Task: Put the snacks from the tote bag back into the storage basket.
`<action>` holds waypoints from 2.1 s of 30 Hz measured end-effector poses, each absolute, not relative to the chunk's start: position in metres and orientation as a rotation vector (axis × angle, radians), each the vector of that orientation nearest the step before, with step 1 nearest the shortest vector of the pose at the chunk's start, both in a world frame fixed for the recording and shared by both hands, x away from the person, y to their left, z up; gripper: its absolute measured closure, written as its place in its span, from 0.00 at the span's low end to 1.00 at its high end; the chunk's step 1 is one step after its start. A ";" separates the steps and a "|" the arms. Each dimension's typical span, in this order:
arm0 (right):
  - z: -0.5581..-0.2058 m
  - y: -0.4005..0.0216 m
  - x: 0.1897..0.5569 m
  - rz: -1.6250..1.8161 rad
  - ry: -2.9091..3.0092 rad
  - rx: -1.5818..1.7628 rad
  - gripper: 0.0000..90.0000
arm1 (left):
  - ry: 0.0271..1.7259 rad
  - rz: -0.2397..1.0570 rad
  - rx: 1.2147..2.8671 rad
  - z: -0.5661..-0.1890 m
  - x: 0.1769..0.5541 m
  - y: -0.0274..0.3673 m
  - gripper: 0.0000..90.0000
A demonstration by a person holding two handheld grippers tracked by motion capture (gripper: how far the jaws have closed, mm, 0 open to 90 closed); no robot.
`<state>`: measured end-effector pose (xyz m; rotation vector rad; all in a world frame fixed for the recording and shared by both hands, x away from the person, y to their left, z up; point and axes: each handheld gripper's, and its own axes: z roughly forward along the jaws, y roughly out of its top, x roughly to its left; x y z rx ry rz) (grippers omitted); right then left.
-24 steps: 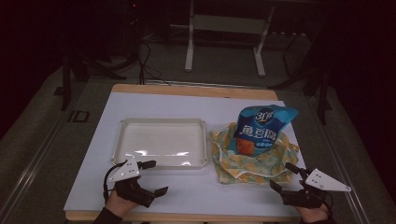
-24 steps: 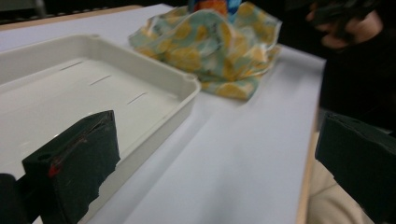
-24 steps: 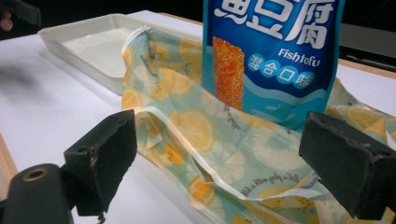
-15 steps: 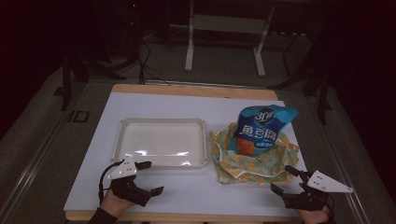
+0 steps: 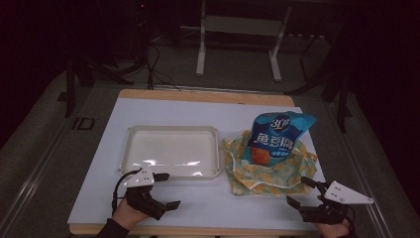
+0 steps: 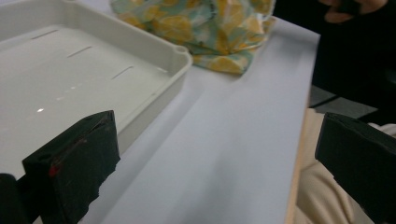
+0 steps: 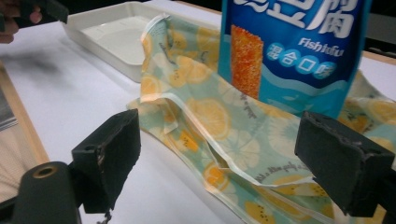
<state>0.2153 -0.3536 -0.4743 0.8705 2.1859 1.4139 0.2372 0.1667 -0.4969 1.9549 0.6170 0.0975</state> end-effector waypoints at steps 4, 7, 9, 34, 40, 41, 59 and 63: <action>-0.474 -0.350 0.217 1.416 2.213 0.856 0.16 | 0.609 0.066 1.948 -0.495 0.240 0.162 0.00; -0.472 -0.348 0.217 1.423 2.222 0.852 0.16 | 0.596 0.078 1.966 -0.492 0.241 0.156 0.00; -0.470 -0.347 0.218 1.425 2.221 0.841 0.16 | 0.590 0.094 1.972 -0.490 0.242 0.152 0.00; -0.456 -0.355 0.225 1.437 2.214 0.837 0.19 | 0.506 0.050 1.996 -0.471 0.272 0.108 0.00; -0.446 -0.358 0.230 1.430 2.193 0.827 0.19 | 0.492 0.050 1.981 -0.460 0.281 0.100 0.00; -0.445 -0.359 0.231 1.431 2.194 0.824 0.19 | 0.489 0.062 1.989 -0.458 0.282 0.099 0.00; -0.437 -0.355 0.246 1.420 2.178 0.813 0.19 | 0.400 0.039 1.973 -0.434 0.316 0.062 0.03; -0.437 -0.355 0.249 1.416 2.182 0.819 0.19 | 0.391 0.046 1.974 -0.431 0.321 0.052 0.03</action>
